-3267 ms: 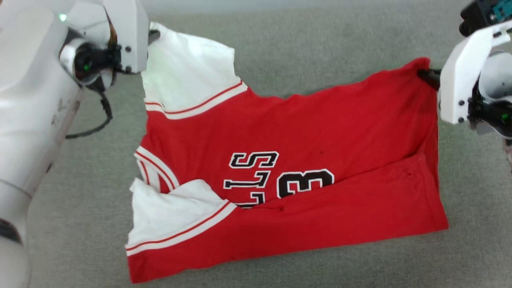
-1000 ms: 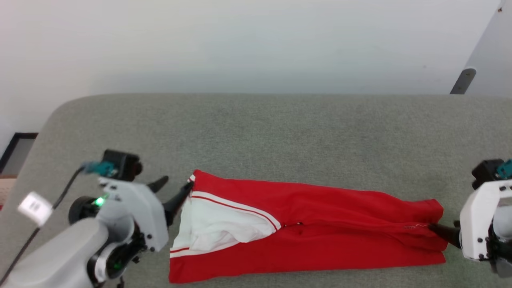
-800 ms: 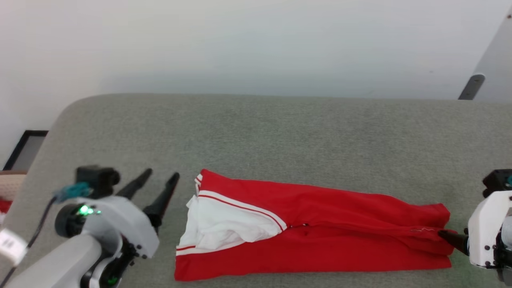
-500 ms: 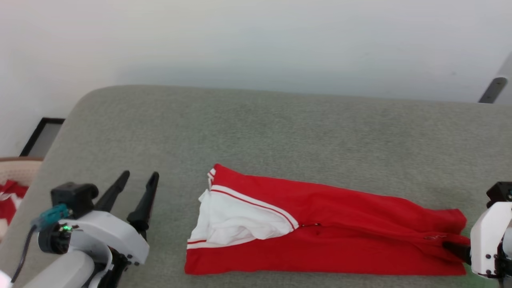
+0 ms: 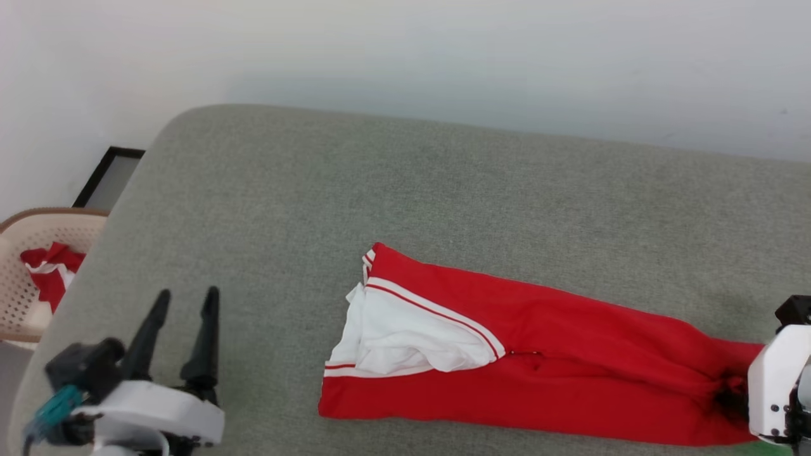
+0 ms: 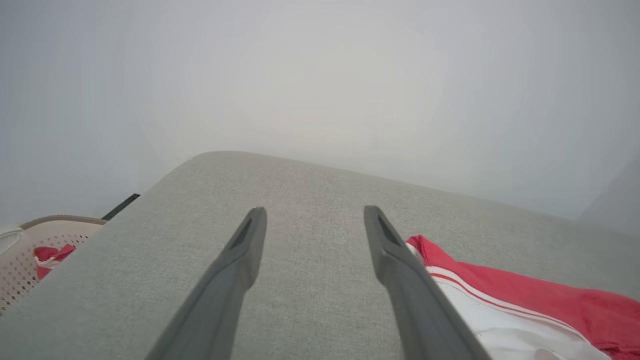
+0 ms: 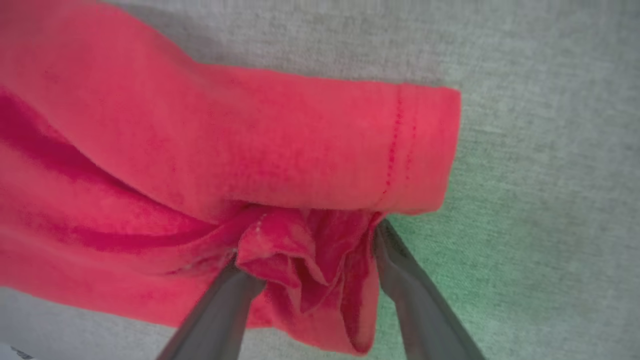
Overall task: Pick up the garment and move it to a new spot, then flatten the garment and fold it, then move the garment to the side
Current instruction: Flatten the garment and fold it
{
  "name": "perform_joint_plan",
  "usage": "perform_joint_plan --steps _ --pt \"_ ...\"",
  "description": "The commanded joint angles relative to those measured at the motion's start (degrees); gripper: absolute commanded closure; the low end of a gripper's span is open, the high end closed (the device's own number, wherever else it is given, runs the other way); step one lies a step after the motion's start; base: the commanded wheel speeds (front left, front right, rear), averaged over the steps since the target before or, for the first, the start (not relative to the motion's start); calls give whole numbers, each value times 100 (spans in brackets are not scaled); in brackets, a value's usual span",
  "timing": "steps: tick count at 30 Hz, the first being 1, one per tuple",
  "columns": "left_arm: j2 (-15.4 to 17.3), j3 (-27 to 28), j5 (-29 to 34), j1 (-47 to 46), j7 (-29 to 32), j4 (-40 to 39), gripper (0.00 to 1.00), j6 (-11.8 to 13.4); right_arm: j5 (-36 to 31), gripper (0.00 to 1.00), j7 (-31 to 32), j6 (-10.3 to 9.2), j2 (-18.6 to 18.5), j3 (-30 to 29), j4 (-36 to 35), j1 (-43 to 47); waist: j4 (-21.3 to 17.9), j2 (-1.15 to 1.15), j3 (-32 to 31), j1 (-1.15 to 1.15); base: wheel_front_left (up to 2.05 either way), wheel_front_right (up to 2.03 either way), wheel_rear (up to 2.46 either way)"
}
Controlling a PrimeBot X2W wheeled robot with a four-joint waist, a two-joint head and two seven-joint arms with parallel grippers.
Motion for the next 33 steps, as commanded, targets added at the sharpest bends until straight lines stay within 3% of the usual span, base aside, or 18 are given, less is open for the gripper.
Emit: perform_joint_plan --steps 1,10,18,24,33 --pt "-204 299 204 207 -21 -41 0 -114 168 100 -32 31 197 260 41 21 45 0 58 0 0 0 0" --pt "-903 1257 954 675 -21 -43 0 -590 590 100 -121 26 -113 566 -42 -77 53 0 120 0 0 0 0" --pt "-1385 1827 1497 688 -21 -36 0 -1037 736 100 -394 13 -620 573 -86 -217 75 0 164 0 0 0 0" --pt "-1520 2101 1715 661 -21 -19 0 -1271 705 100 -612 13 -1029 409 154 -281 27 0 145 0 0 0 0" --pt "-1537 2240 1853 720 -22 -17 0 -1377 507 100 -862 13 -1478 337 786 -437 -172 0 91 0 0 0 0"
